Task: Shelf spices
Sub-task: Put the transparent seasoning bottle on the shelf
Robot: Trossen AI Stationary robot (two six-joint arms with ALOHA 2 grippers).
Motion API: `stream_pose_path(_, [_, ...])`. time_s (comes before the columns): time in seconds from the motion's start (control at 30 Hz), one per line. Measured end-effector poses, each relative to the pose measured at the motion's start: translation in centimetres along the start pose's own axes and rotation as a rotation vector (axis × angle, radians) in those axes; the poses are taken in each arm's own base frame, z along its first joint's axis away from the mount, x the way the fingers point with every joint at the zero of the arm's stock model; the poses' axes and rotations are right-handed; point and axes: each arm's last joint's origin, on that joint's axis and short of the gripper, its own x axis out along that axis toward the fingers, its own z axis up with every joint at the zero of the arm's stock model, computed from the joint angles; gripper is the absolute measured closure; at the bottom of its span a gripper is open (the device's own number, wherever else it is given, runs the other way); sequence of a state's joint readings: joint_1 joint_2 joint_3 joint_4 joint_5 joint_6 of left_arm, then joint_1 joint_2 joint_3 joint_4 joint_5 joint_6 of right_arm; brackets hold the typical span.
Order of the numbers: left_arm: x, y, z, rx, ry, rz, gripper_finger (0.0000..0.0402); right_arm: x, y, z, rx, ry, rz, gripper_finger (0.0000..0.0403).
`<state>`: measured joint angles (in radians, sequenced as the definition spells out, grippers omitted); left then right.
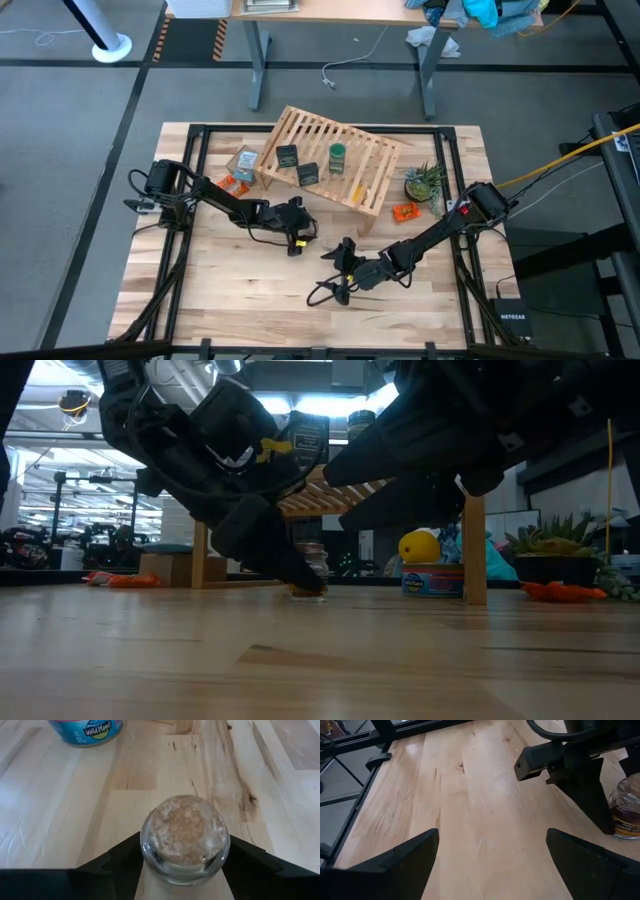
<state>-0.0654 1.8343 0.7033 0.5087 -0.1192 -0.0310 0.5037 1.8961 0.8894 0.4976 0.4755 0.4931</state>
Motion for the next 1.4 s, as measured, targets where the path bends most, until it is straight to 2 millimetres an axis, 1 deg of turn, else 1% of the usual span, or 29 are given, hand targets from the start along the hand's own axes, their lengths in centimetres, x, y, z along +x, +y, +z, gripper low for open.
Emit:
stream_pose_path(0.07, [0.0, 0.0, 0.0, 0.000, 0.000, 0.000, 0.0175, 0.0, 0.0, 0.0, 0.000, -0.001, -0.001, 0.0027])
stream_pose_path(0.23, [0.0, 0.0, 0.0, 0.002, 0.000, -0.001, 0.0225, 0.0, 0.0, 0.0, 0.000, -0.001, -0.001, 0.0027])
stream_pose_path(0.4, [-0.1, -0.6, 0.0, 0.027, -0.002, -0.013, 0.0225, 0.0, 0.1, 0.0, 0.003, 0.009, 0.017, 0.0027])
stream_pose_path(0.53, [-0.2, -1.5, 0.0, 0.058, -0.009, -0.038, 0.0225, 0.0, 0.1, -0.1, 0.024, 0.019, 0.038, 0.0027])
stream_pose_path(0.63, [-0.6, -2.3, 0.2, 0.071, -0.016, -0.059, 0.0225, 0.0, 0.1, -0.1, 0.024, 0.019, 0.037, 0.0027])
stream_pose_path(0.7, [-1.1, -2.8, 0.7, 0.078, -0.038, -0.074, 0.0225, 0.0, 0.1, -0.1, 0.025, 0.019, 0.038, 0.0027])
stream_pose_path(0.83, [-2.5, -3.7, 2.1, 0.101, -0.108, -0.101, 0.0225, -0.3, 0.4, 0.1, 0.011, 0.007, 0.040, 0.0031])
stream_pose_path(0.9, [-3.3, -4.0, 2.9, 0.120, -0.145, -0.112, 0.0225, -1.0, 0.8, 0.6, -0.025, -0.022, 0.024, 0.0039])
stream_pose_path(1.0, [-4.2, -4.4, 4.4, 0.147, -0.197, -0.129, 0.0225, -2.7, 1.6, 1.6, -0.068, -0.056, -0.015, 0.0059])
stream_pose_path(1.13, [-4.7, -5.2, 7.5, 0.210, -0.285, -0.149, 0.0225, -5.5, 2.4, 2.8, -0.124, -0.093, -0.090, 0.0088])
stream_pose_path(1.27, [-5.0, -5.5, 10.3, 0.266, -0.232, -0.167, 0.0225, -7.7, 2.7, 3.1, -0.186, -0.113, -0.198, 0.0113])
stream_pose_path(1.33, [-5.2, -5.6, 11.3, 0.273, -0.200, -0.168, 0.0225, -8.4, 2.7, 3.1, -0.214, -0.117, -0.245, 0.0121])
stream_pose_path(1.4, [-5.4, -5.7, 12.0, 0.279, -0.186, -0.175, 0.0225, -8.7, 2.5, 3.1, -0.229, -0.121, -0.282, 0.0128])
